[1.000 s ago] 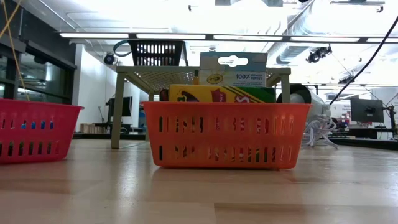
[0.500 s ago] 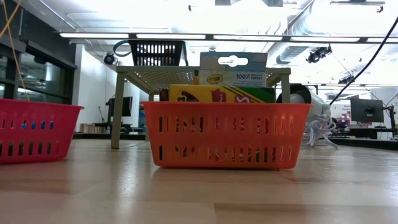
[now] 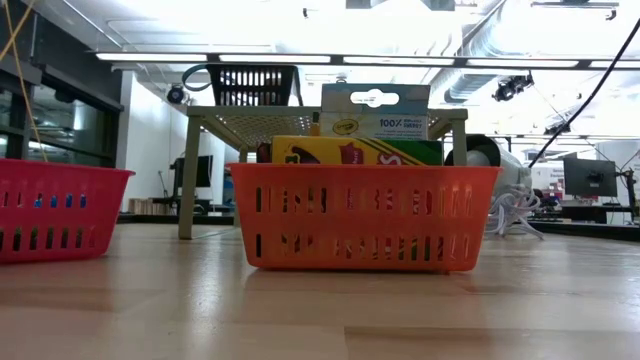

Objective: Pick & Place Office Desk Supplies
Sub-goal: Put the orange bin with crayon boxes on the shelf

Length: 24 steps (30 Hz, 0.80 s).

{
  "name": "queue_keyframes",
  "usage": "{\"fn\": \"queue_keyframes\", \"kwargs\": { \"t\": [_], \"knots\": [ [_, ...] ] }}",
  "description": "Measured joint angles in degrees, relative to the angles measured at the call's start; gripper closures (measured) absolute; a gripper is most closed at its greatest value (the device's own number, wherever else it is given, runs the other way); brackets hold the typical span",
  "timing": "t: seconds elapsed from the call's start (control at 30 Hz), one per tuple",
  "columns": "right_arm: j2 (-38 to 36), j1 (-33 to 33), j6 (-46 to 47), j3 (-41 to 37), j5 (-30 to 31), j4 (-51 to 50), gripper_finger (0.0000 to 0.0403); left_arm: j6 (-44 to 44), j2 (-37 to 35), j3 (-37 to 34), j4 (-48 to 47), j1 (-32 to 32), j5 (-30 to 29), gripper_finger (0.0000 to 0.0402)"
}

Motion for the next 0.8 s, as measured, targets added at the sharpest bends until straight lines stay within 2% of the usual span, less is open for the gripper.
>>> {"fn": "queue_keyframes", "kwargs": {
  "t": [0.37, 0.5, 0.63, 0.8],
  "knots": [
    [9.88, -1.32, -15.94, -0.02, 0.69, 0.95, 0.0252, 0.0, 0.0, 0.0, 0.2, -0.02, 0.0, 0.0332],
    [13.56, -2.77, -21.55, -0.03, 3.53, 0.83, 0.0252, 0.0, 0.0, 0.0, 0.22, 0.0, 0.0, 0.0332],
    [15.03, -4.13, -25.63, -0.04, 7.37, 1.99, 0.0252, 0.0, 0.0, 0.0, 0.86, 0.0, 0.0, 0.0332],
    [15.09, -5.63, -27.96, -0.02, 8.12, 4.84, 0.0252, 0.0, 0.0, 0.0, 2.04, -0.01, 0.0, 0.0332]
  ]
}}
